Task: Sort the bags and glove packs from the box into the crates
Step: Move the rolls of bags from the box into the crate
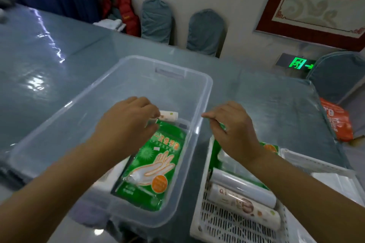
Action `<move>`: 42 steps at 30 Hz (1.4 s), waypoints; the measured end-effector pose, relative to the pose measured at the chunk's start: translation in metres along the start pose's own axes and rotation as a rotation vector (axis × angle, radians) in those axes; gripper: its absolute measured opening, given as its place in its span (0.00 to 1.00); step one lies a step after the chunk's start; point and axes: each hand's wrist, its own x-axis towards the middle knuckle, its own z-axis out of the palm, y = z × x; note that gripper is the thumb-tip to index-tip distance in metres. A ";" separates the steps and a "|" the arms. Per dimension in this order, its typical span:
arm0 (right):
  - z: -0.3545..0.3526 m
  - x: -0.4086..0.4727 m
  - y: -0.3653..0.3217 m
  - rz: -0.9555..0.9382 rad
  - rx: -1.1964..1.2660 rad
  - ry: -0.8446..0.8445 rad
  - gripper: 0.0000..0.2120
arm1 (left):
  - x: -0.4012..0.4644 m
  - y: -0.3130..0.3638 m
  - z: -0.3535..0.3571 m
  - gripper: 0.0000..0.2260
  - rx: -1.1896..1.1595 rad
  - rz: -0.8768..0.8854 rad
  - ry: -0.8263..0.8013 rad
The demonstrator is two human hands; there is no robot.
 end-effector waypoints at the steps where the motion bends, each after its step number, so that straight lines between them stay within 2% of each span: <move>1: 0.010 0.017 -0.012 -0.033 0.013 -0.027 0.07 | -0.001 -0.023 -0.007 0.07 0.040 -0.017 -0.004; 3: 0.037 0.047 -0.035 -0.112 0.022 -0.148 0.07 | -0.004 -0.065 -0.017 0.09 0.113 -0.063 -0.035; 4: 0.053 0.060 -0.047 -0.130 0.019 -0.265 0.07 | -0.006 -0.085 -0.020 0.10 0.148 -0.077 -0.055; 8: 0.137 0.091 -0.081 -0.087 -0.078 -0.868 0.12 | -0.013 -0.146 -0.024 0.12 0.238 -0.027 -0.135; 9: 0.156 0.091 -0.086 -0.122 -0.109 -0.964 0.13 | -0.015 -0.154 -0.022 0.12 0.246 -0.012 -0.143; 11: 0.190 0.091 -0.097 -0.232 -0.171 -1.035 0.14 | -0.020 -0.171 -0.017 0.14 0.226 0.002 -0.158; 14: 0.237 0.083 -0.108 -0.359 -0.218 -1.013 0.13 | -0.031 -0.191 -0.009 0.14 0.172 0.029 -0.198; 16: 0.261 0.076 -0.110 -0.368 -0.243 -0.993 0.12 | -0.035 -0.198 -0.005 0.13 0.122 0.036 -0.203; 20: 0.291 0.063 -0.108 -0.363 -0.315 -1.007 0.20 | -0.035 -0.206 -0.002 0.13 -0.024 -0.001 -0.153; 23: 0.299 0.052 -0.104 -0.411 -0.388 -0.943 0.26 | -0.036 -0.209 0.000 0.13 -0.078 -0.025 -0.153; 27: 0.301 0.048 -0.101 -0.475 -0.453 -0.948 0.28 | -0.036 -0.210 0.002 0.12 -0.107 -0.040 -0.139; 30: 0.284 0.060 -0.101 -0.491 -0.402 -0.890 0.26 | -0.037 -0.209 0.002 0.11 -0.096 -0.021 -0.114; 34: 0.237 0.084 -0.106 -0.408 -0.334 -0.738 0.23 | -0.037 -0.206 -0.003 0.12 -0.064 0.016 -0.118; 37: 0.193 0.099 -0.109 -0.268 -0.312 -0.620 0.20 | -0.035 -0.195 -0.004 0.19 0.033 0.116 -0.180; 39: 0.162 0.103 -0.108 -0.144 -0.303 -0.586 0.21 | -0.033 -0.181 -0.004 0.26 0.016 0.170 -0.243; 42: 0.115 0.101 -0.104 -0.016 -0.313 -0.563 0.22 | -0.026 -0.150 -0.009 0.33 -0.032 0.202 -0.216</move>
